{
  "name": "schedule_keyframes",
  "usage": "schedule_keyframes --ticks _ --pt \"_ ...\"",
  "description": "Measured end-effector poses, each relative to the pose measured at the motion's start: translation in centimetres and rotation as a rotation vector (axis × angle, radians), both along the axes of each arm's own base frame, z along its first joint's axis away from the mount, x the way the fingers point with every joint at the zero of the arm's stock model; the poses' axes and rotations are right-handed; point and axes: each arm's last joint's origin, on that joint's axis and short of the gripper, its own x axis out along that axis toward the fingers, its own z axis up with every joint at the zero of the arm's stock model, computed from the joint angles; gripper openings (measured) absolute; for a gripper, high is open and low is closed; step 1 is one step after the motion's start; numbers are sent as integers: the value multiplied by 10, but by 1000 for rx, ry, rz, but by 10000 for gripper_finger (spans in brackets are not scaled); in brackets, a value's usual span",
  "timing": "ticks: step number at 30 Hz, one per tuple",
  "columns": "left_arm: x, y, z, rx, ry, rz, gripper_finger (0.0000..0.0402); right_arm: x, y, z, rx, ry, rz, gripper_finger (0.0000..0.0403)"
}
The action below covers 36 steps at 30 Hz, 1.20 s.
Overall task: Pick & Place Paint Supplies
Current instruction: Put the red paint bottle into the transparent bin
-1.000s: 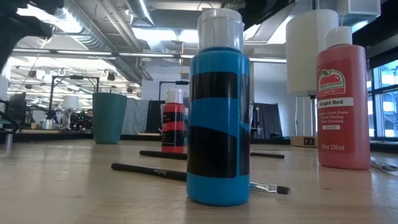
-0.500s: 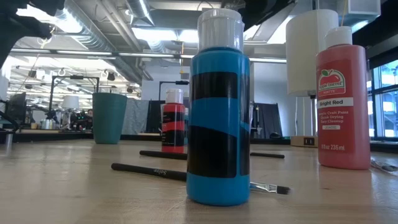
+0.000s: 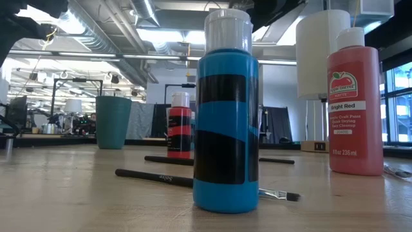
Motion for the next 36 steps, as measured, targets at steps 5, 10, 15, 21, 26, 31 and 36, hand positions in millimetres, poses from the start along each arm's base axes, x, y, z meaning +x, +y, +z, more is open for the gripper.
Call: schedule_keyframes --ticks 5,10,15,21,26,31,36 --pt "0 0 0 -2 -1 26 189 0 0 0 3 -1 0 284" --pt "0 0 0 -2 0 26 212 0 1 -1 32 16 7 284" --pt "0 0 0 -6 -2 83 231 0 1 -1 33 33 16 284" --pt "-1 -2 0 -63 34 238 235 0 1 -1 23 54 28 284" --pt "-2 -3 0 -98 68 234 235 1 1 -1 29 55 28 283" --pt "-1 -4 0 -108 59 233 235 1 -1 -2 47 63 27 283" --pt "0 -4 0 -106 45 222 234 1 -1 -2 48 62 26 283"
